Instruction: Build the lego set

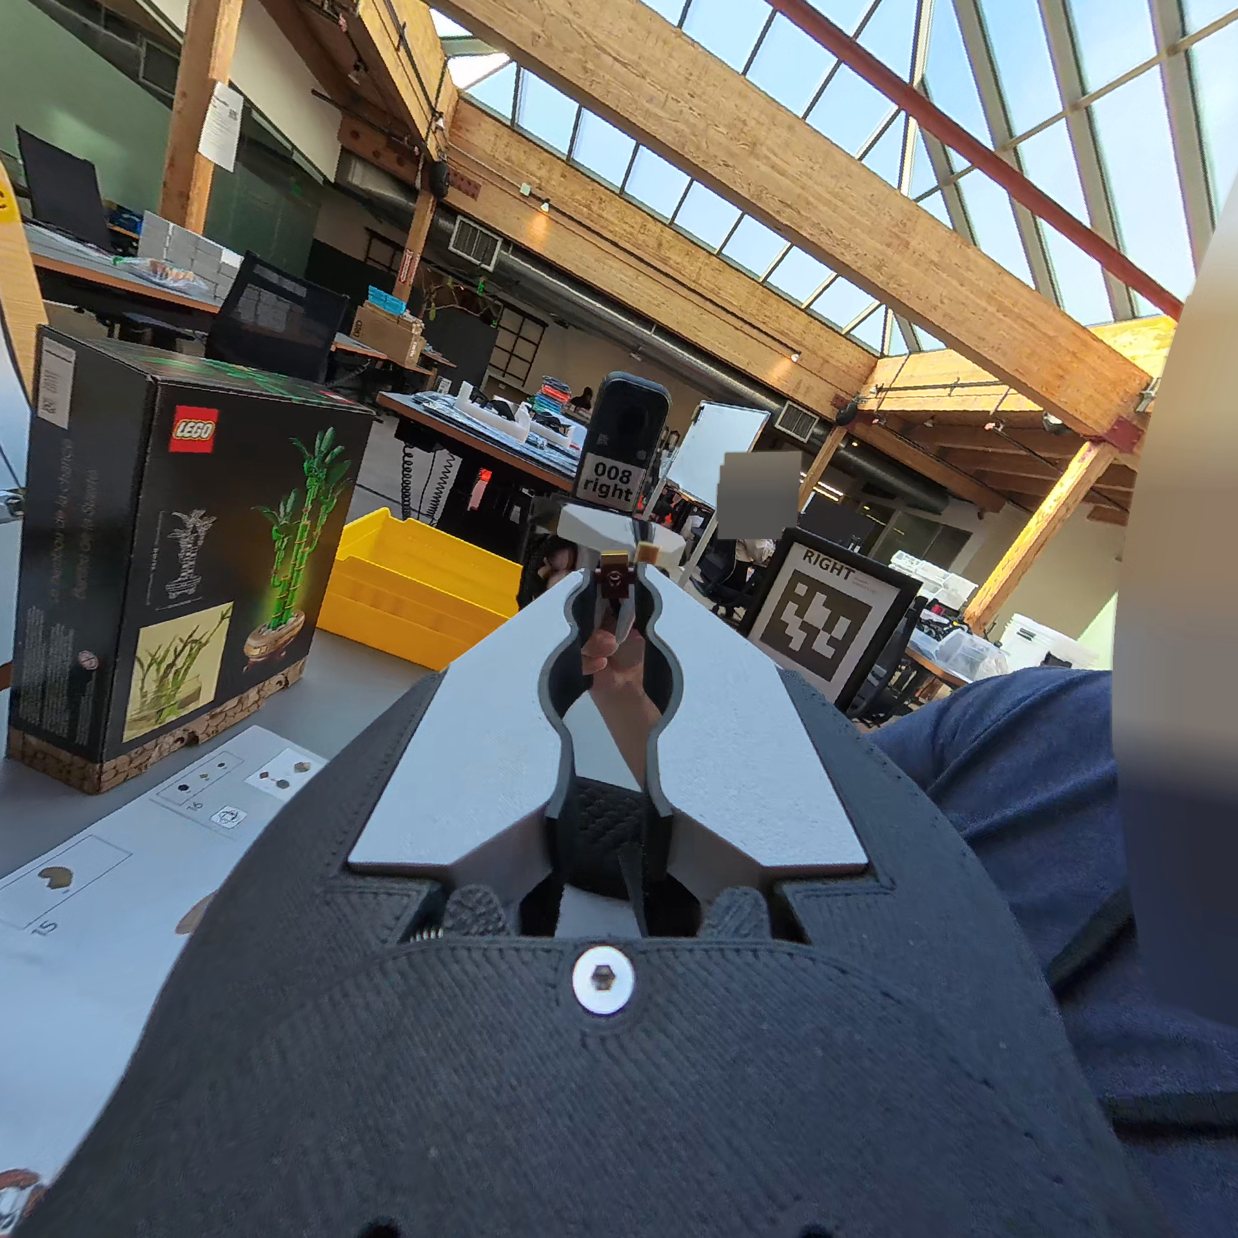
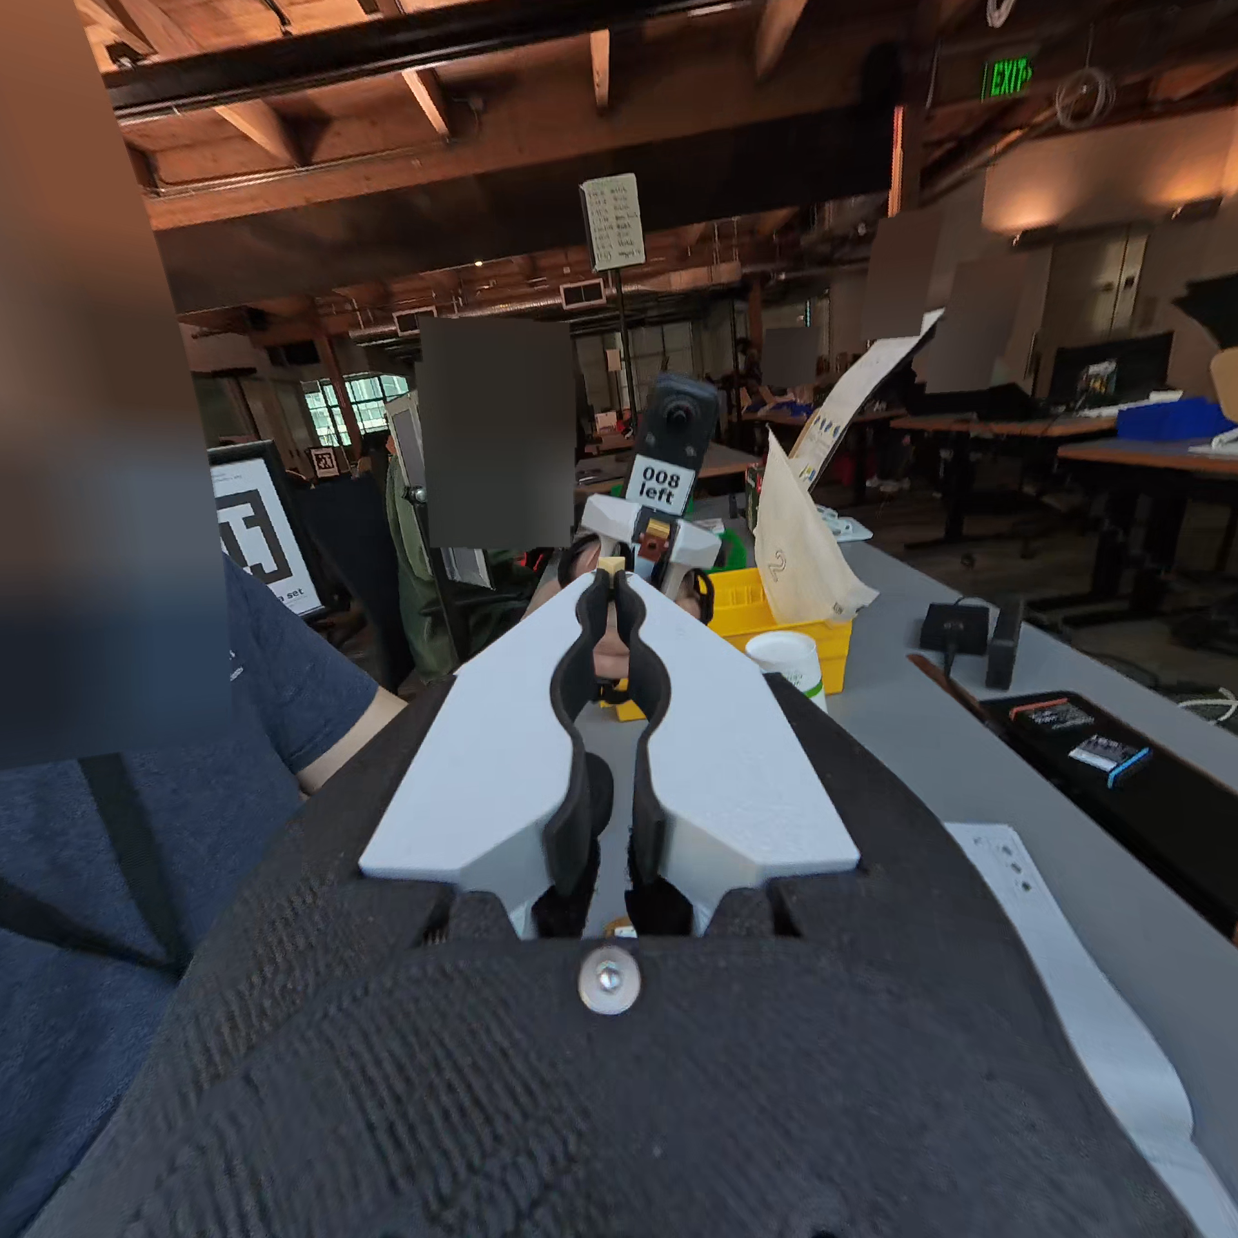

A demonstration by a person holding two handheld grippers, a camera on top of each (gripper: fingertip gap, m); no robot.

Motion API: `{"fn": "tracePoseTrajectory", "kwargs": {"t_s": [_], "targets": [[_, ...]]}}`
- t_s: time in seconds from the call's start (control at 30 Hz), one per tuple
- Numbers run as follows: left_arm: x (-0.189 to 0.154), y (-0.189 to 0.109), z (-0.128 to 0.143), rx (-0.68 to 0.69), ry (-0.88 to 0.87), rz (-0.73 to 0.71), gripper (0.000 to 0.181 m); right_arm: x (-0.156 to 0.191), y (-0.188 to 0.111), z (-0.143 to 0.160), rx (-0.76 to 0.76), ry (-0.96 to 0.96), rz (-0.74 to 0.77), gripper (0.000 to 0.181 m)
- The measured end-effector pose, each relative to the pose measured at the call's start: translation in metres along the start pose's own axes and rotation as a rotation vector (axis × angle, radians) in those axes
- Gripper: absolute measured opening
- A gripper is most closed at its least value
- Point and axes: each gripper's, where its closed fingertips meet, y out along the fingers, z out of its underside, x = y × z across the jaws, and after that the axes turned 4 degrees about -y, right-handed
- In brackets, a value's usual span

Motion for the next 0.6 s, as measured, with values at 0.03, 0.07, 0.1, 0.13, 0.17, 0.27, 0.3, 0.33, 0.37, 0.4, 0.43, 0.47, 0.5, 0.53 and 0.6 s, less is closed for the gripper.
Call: {"fn": "tracePoseTrajectory", "kwargs": {"t_s": [0.03,0.07,0.1,0.13,0.17,0.27,0.3,0.33,0.37,0.4,0.43,0.47,0.5,0.53,0.6], "targets": [[-0.003,0.002,-0.001,-0.012,-0.010,0.017,0.009,-0.001,0.002,-0.008,-0.014,-0.035,0.008,0.000],[-0.006,0.003,-0.003,-0.030,-0.012,0.028,0.009,-0.004,0.004,-0.015,-0.013,-0.074,0.032,0.000],[-0.008,0.004,-0.005,-0.042,-0.009,0.029,0.009,-0.008,0.006,-0.020,-0.002,-0.119,0.065,0.000],[-0.010,0.005,-0.006,-0.047,-0.002,0.029,0.009,-0.009,0.007,-0.024,0.003,-0.166,0.089,0.000],[-0.013,0.006,-0.005,-0.046,0.005,0.034,0.009,-0.006,0.008,-0.028,0.002,-0.217,0.097,0.000],[-0.014,0.009,0.000,-0.018,-0.009,0.024,0.009,0.013,0.009,-0.032,-0.016,-0.464,0.108,0.000],[-0.012,0.010,0.003,-0.004,-0.036,0.015,0.009,0.019,0.009,-0.030,-0.010,-0.561,0.127,0.000],[-0.011,0.011,0.005,0.004,-0.069,0.019,0.009,0.021,0.008,-0.026,0.020,-0.644,0.153,0.001],[-0.012,0.012,0.006,0.007,-0.108,0.038,0.009,0.021,0.008,-0.021,0.066,-0.711,0.179,0.000],[-0.013,0.013,0.007,0.011,-0.155,0.055,0.009,0.021,0.007,-0.016,0.109,-0.767,0.197,0.000],[-0.013,0.014,0.009,0.016,-0.195,0.070,0.009,0.021,0.007,-0.011,0.141,-0.822,0.210,0.000],[-0.014,0.015,0.011,0.023,-0.223,0.085,0.009,0.021,0.005,-0.009,0.158,-0.873,0.228,0.000],[-0.014,0.016,0.013,0.034,-0.245,0.095,0.009,0.021,0.005,-0.008,0.166,-0.911,0.240,0.000],[-0.014,0.017,0.015,0.043,-0.262,0.101,0.009,0.021,0.005,-0.005,0.179,-0.929,0.243,0.000],[-0.016,0.018,0.016,0.048,-0.288,0.125,0.008,0.018,0.005,0.000,0.206,-0.950,0.247,0.000]]}}
